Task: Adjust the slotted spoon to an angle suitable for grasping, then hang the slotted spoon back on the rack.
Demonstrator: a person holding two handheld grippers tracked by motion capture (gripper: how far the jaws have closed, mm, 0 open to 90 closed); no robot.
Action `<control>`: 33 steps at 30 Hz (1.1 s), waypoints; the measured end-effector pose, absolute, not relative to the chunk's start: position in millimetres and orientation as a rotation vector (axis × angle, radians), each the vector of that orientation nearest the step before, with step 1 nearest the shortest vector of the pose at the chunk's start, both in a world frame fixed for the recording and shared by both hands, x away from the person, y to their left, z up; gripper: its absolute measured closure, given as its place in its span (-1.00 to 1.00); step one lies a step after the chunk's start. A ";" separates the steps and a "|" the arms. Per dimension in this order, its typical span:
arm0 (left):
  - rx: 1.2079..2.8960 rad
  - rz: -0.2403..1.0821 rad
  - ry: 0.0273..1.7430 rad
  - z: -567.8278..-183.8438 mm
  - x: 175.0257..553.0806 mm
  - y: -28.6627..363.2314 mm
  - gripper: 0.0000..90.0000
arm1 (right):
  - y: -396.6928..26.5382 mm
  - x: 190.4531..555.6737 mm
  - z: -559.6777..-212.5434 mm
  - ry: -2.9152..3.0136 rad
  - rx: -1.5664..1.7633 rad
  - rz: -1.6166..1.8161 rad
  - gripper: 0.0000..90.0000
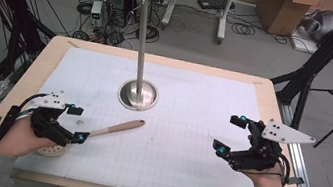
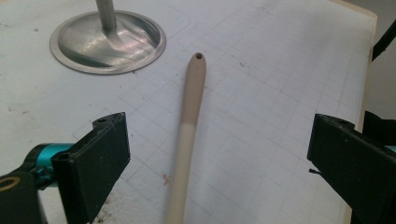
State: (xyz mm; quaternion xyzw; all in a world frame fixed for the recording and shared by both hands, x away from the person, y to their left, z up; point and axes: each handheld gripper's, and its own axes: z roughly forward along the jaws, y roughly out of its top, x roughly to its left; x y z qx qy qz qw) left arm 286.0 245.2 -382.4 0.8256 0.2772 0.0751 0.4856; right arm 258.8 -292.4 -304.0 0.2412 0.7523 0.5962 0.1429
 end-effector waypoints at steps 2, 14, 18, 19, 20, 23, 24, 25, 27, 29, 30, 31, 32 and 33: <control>2.017 0.188 0.673 -382.8 285.2 246.3 -0.86 | -290.7 259.9 -304.2 2.174 0.693 1.718 -0.91; 2.051 0.203 0.681 -387.3 283.9 246.7 -0.85 | -286.0 262.3 -305.2 2.191 0.686 1.722 -0.91; 2.080 0.192 0.674 -388.6 286.2 243.7 -0.84 | -288.2 260.8 -304.1 2.182 0.693 1.726 -0.91; 2.090 0.182 0.670 -388.7 287.1 242.9 -0.83 | -288.7 261.0 -304.3 2.178 0.689 1.726 -0.91; 2.095 0.174 0.661 -389.0 287.6 242.1 -0.81 | -289.6 260.6 -305.0 2.177 0.691 1.723 -0.91; 2.118 0.158 0.649 -389.1 289.2 240.3 -0.78 | -290.0 259.7 -305.5 2.186 0.700 1.718 -0.91; 2.124 0.158 0.647 -388.9 289.8 240.1 -0.77 | -290.0 259.0 -305.7 2.187 0.701 1.717 -0.91; 2.127 0.149 0.642 -389.1 291.3 238.9 -0.76 | -290.3 257.7 -305.8 2.191 0.702 1.713 -0.91; 2.134 0.142 0.640 -389.8 292.8 237.0 -0.75 | -292.0 257.1 -306.2 2.185 0.693 1.711 -0.91; 2.139 0.146 0.638 -390.5 293.7 236.0 -0.75 | -293.0 256.3 -306.2 2.182 0.702 1.712 -0.91; 2.146 0.145 0.635 -391.1 294.7 235.3 -0.75 | -294.6 255.7 -306.2 2.181 0.707 1.711 -0.91; 2.149 0.149 0.632 -392.5 296.0 233.9 -0.72 | -297.3 254.9 -306.5 2.173 0.716 1.713 -0.91; 2.149 0.149 0.632 -392.5 296.0 233.9 -0.72 | -297.3 254.9 -306.5 2.173 0.716 1.713 -0.91; 2.154 0.151 0.634 -393.3 296.8 233.5 -0.72 | -298.1 254.9 -306.7 2.169 0.714 1.714 -0.91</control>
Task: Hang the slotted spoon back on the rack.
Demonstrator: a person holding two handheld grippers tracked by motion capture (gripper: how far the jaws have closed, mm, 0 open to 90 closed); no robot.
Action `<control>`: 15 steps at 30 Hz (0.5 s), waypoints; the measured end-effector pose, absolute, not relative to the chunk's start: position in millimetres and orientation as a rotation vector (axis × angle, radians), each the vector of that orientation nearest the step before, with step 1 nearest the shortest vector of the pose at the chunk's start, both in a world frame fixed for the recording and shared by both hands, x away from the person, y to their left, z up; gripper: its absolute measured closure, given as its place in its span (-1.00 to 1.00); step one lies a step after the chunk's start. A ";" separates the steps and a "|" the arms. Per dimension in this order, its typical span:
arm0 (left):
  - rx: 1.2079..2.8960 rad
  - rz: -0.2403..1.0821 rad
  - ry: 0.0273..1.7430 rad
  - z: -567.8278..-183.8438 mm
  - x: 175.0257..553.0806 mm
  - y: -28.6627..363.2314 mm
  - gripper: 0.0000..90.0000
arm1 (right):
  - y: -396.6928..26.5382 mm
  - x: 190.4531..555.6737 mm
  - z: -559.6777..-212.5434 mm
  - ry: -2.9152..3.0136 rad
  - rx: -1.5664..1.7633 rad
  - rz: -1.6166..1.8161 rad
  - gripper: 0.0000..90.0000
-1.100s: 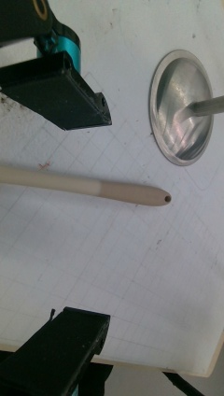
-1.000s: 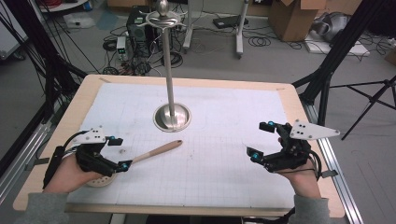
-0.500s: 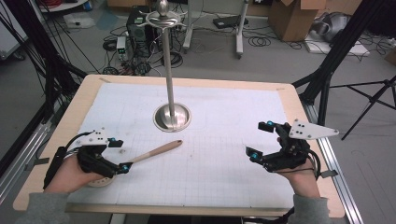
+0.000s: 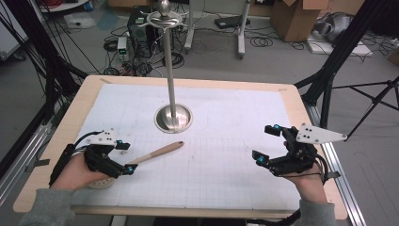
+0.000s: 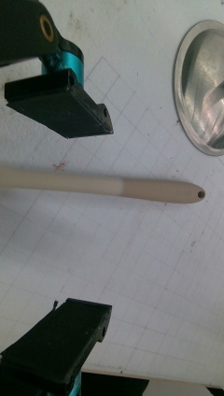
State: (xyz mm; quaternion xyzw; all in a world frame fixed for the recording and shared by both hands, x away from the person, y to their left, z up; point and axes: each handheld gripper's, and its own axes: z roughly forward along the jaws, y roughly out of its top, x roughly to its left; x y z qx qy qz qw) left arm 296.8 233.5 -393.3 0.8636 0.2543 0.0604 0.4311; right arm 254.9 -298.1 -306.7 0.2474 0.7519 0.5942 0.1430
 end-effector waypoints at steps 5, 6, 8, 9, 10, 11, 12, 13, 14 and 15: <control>2.176 0.138 0.635 -395.1 299.9 232.8 -0.62 | -299.8 252.7 -307.9 2.174 0.724 1.705 -0.91; 2.178 0.133 0.636 -395.4 300.2 232.3 -0.61 | -299.5 251.6 -307.9 2.174 0.723 1.701 -0.91; 2.183 0.131 0.645 -395.7 301.4 232.2 -0.58 | -299.5 251.4 -307.9 2.175 0.718 1.702 -0.91; 2.188 0.124 0.645 -395.9 302.3 232.3 -0.58 | -299.7 250.7 -308.0 2.178 0.720 1.700 -0.91; 2.195 0.116 0.648 -396.4 303.2 232.3 -0.57 | -300.2 249.7 -308.2 2.179 0.725 1.699 -0.91; 2.196 0.109 0.653 -397.0 303.6 231.7 -0.57 | -300.2 249.7 -308.2 2.179 0.725 1.699 -0.91; 2.208 0.096 0.657 -398.5 305.2 230.9 -0.54 | -301.1 249.1 -308.3 2.179 0.728 1.699 -0.91; 2.208 0.096 0.657 -398.5 305.2 230.9 -0.54 | -301.1 249.1 -308.3 2.179 0.728 1.699 -0.91; 2.215 0.094 0.658 -399.3 305.9 230.1 -0.54 | -301.4 248.9 -308.4 2.178 0.730 1.698 -0.91; 2.219 0.087 0.657 -400.4 306.4 229.3 -0.54 | -301.8 249.1 -308.7 2.174 0.727 1.699 -0.91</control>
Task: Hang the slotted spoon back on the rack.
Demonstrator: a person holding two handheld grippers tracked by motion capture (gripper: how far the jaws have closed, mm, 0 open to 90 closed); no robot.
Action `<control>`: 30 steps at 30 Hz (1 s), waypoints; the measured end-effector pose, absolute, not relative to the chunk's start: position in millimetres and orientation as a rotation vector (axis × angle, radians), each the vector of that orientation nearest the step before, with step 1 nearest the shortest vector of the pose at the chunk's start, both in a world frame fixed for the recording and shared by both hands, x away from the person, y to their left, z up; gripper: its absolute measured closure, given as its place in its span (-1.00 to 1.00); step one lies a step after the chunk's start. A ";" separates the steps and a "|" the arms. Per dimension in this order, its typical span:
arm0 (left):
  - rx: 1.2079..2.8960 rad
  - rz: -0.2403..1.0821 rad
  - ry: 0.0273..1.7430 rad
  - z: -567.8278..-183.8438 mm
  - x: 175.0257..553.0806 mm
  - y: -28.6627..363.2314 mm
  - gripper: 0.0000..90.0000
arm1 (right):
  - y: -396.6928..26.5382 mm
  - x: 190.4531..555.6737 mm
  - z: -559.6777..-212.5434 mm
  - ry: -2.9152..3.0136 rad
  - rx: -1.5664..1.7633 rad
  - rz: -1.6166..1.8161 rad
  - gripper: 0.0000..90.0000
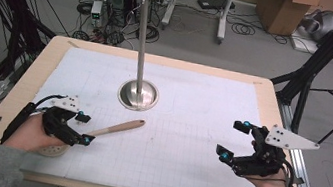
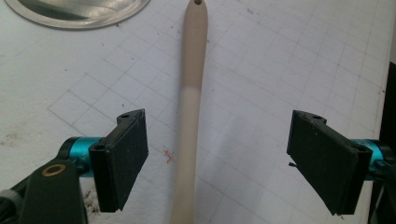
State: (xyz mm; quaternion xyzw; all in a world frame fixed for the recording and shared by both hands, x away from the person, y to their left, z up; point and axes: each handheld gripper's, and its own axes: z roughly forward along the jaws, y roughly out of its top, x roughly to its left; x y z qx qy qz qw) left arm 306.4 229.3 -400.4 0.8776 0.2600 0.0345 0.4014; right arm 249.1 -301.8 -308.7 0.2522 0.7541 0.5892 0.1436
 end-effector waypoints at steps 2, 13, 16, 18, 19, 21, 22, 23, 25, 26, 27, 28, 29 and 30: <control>2.241 0.081 0.644 -401.8 307.9 228.3 -0.52 | -302.4 249.4 -309.8 2.176 0.725 1.693 -0.91; 2.324 0.070 0.635 -410.0 316.2 223.7 -0.29 | -310.8 241.8 -309.2 2.163 0.742 1.692 -0.91; 2.342 0.064 0.617 -411.0 318.3 223.7 -0.22 | -312.1 241.0 -309.2 2.158 0.740 1.689 -0.91; 2.349 0.049 0.623 -412.3 318.0 223.3 -0.16 | -312.8 240.3 -309.4 2.159 0.746 1.686 -0.91; 2.365 0.048 0.622 -413.3 318.2 224.2 -0.13 | -312.6 239.8 -309.3 2.161 0.747 1.686 -0.91; 2.369 0.045 0.624 -414.1 318.1 225.4 -0.09 | -311.5 239.2 -309.2 2.166 0.744 1.686 -0.91; 2.369 0.045 0.624 -414.1 318.1 225.4 -0.08 | -311.1 239.2 -309.1 2.168 0.739 1.682 -0.91; 2.372 0.048 0.635 -414.8 317.6 226.3 -0.06 | -310.6 239.0 -308.9 2.168 0.739 1.681 -0.91; 2.393 0.053 0.619 -414.9 318.1 227.2 -0.02 | -309.6 238.8 -308.7 2.169 0.736 1.684 -0.91; 2.393 0.053 0.619 -414.9 318.1 227.2 -0.02 | -309.6 238.8 -308.7 2.169 0.736 1.684 -0.91; 2.385 0.048 0.634 -415.5 317.4 226.7 0.01 | -309.5 238.1 -308.2 2.171 0.740 1.685 -0.91; 2.397 0.051 0.628 -415.5 317.7 227.1 0.01 | -309.5 238.1 -308.2 2.171 0.740 1.685 -0.91; 2.401 0.055 0.635 -416.8 317.8 227.0 0.04 | -309.9 238.7 -308.3 2.166 0.732 1.683 -0.91; 2.401 0.055 0.635 -416.8 317.8 227.0 0.05 | -309.9 238.7 -308.3 2.166 0.732 1.683 -0.91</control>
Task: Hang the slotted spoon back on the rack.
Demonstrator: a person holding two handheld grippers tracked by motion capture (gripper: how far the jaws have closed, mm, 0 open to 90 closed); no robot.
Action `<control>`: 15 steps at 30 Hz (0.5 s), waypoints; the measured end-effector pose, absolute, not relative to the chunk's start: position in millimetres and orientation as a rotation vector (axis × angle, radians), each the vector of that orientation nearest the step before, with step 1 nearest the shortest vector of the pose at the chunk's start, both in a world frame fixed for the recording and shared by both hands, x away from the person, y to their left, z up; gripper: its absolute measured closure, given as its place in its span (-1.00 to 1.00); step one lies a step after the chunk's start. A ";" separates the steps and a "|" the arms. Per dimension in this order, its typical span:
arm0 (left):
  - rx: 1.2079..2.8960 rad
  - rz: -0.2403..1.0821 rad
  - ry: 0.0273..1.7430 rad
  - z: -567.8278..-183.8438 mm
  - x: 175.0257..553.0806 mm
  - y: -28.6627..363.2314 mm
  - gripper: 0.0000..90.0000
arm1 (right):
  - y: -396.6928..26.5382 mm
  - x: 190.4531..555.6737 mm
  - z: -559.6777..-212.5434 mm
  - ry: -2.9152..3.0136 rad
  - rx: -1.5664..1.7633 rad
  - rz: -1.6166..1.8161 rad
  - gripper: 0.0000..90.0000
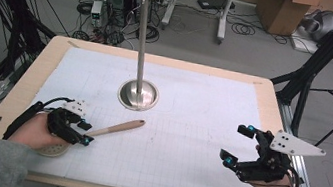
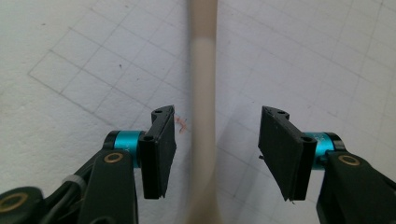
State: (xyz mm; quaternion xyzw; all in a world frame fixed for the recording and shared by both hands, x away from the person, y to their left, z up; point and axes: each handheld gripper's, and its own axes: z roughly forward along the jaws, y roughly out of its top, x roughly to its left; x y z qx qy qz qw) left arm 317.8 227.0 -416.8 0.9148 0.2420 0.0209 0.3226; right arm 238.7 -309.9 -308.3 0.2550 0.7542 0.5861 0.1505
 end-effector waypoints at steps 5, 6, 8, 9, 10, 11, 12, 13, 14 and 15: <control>2.417 0.057 0.645 -418.6 318.4 226.8 0.12 | -310.8 238.7 -308.5 2.164 0.740 1.684 -0.90; 2.417 0.061 0.643 -418.7 318.1 226.4 0.14 | -310.9 238.8 -308.5 2.164 0.739 1.684 -0.91; 2.426 0.067 0.639 -419.4 318.4 226.4 0.19 | -310.6 238.1 -308.2 2.168 0.743 1.687 -0.90; 2.427 0.070 0.650 -420.0 318.0 226.0 0.19 | -310.7 238.2 -308.1 2.166 0.738 1.687 -0.90; 2.432 0.071 0.654 -420.4 317.9 225.8 0.21 | -310.7 237.6 -307.6 2.168 0.743 1.685 -0.91; 2.439 0.075 0.648 -420.5 317.9 225.3 0.27 | -310.9 237.7 -307.5 2.166 0.737 1.683 -0.90; 2.444 0.078 0.648 -420.6 317.7 225.0 0.27 | -310.9 237.7 -307.5 2.166 0.737 1.683 -0.90; 2.453 0.077 0.646 -420.9 317.7 224.5 0.29 | -310.8 237.4 -307.4 2.167 0.740 1.683 -0.90; 2.458 0.081 0.649 -421.4 317.6 224.2 0.30 | -310.9 237.4 -307.4 2.167 0.740 1.683 -0.90; 2.462 0.078 0.647 -421.6 317.8 224.1 0.32 | -311.0 237.5 -307.4 2.167 0.740 1.685 -0.90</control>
